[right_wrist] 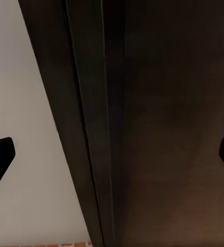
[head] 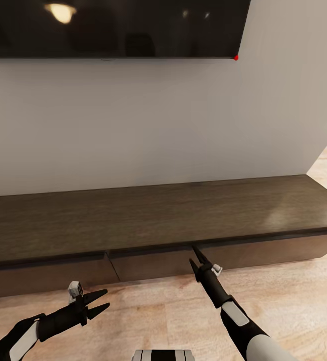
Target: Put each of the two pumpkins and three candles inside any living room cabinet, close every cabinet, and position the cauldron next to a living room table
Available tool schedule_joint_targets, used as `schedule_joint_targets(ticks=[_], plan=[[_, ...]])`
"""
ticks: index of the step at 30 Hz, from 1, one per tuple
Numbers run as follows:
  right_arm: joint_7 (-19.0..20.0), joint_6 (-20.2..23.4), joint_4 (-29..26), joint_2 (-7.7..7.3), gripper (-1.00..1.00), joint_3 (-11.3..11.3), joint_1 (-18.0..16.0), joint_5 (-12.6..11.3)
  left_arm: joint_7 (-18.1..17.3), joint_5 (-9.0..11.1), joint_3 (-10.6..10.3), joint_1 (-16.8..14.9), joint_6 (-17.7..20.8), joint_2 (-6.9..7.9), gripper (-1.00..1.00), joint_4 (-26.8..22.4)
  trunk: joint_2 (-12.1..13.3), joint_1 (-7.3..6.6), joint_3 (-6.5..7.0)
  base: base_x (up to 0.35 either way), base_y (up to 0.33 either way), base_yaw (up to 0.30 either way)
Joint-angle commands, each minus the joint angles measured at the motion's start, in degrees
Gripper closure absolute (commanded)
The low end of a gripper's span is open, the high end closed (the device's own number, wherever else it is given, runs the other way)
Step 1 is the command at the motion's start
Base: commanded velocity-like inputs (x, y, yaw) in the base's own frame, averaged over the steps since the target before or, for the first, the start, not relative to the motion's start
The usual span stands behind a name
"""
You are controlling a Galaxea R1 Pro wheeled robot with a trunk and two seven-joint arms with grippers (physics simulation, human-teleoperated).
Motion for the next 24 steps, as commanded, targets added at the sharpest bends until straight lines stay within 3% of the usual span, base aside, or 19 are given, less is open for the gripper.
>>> schedule_joint_targets(ticks=[1,24], plan=[[0.2,0.6,0.1,0.03,-1.00,-0.3,0.0,-0.2,-0.1,0.5,-0.3,0.0,0.5,0.07,-1.00,0.0,0.0,-0.01,-0.04,0.000,0.000,0.000],[0.2,0.4,0.3,0.07,-1.00,-0.2,0.0,-0.2,-0.1,0.5,-0.3,0.0,0.5,0.07,-1.00,0.0,0.0,-0.01,-0.04,0.022,0.014,0.000]])
